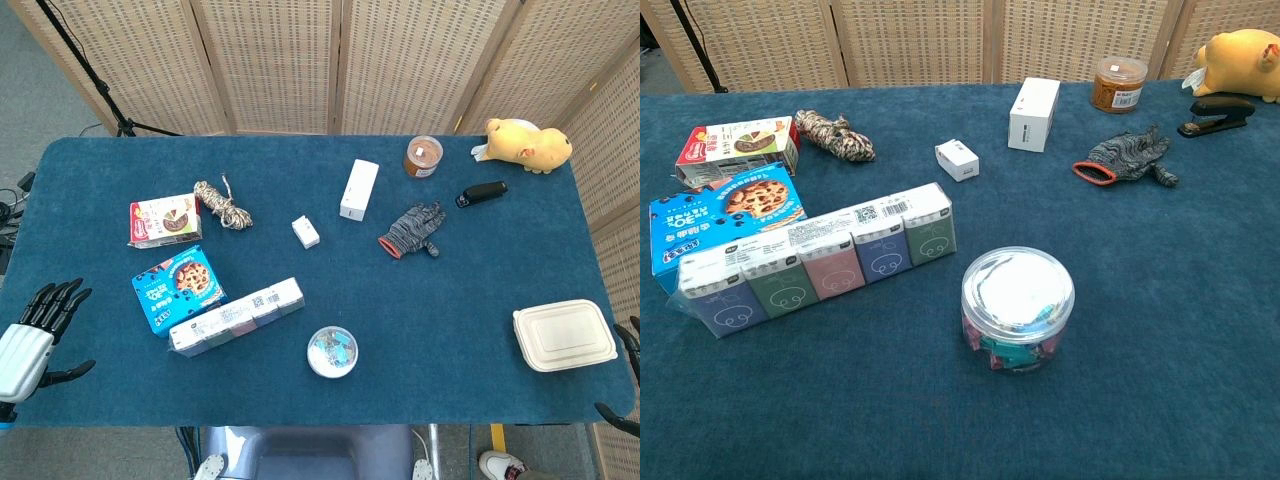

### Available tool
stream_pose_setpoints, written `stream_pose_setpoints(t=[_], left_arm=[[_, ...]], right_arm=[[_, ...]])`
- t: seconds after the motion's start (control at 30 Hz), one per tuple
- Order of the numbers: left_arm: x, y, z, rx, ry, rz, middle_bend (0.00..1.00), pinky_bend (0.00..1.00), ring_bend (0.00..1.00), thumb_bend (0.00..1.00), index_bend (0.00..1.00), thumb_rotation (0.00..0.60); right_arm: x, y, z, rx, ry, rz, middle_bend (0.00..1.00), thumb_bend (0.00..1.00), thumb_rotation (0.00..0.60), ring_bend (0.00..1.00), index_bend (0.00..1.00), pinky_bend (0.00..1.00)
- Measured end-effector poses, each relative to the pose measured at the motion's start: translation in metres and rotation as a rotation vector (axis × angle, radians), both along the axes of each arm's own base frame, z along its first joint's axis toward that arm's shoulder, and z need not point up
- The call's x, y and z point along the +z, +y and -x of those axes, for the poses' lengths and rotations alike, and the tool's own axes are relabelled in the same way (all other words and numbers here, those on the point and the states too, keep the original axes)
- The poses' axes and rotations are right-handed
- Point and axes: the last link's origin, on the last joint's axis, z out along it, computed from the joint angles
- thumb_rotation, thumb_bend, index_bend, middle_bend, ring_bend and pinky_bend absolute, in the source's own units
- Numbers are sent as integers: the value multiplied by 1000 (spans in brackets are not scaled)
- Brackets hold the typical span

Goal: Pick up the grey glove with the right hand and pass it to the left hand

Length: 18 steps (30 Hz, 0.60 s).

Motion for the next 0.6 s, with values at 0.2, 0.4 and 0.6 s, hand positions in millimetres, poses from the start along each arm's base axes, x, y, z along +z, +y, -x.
stream_pose_setpoints(t=[0.2,0.4,0.6], left_arm=[[2,-2,1,10,-4,5,0,0,0,0,0,600],[3,-3,1,18,4,-4,0,0,0,0,0,600],[4,-2,-1,24,0,-9,0,0,0,0,0,600]], right_arm=[[-1,0,0,4,8,-4,0,0,600,0,0,0],[1,-9,-2,47,28,-4,0,0,600,0,0,0],[-5,-37,-3,90,64,-75,0,0,600,0,0,0]])
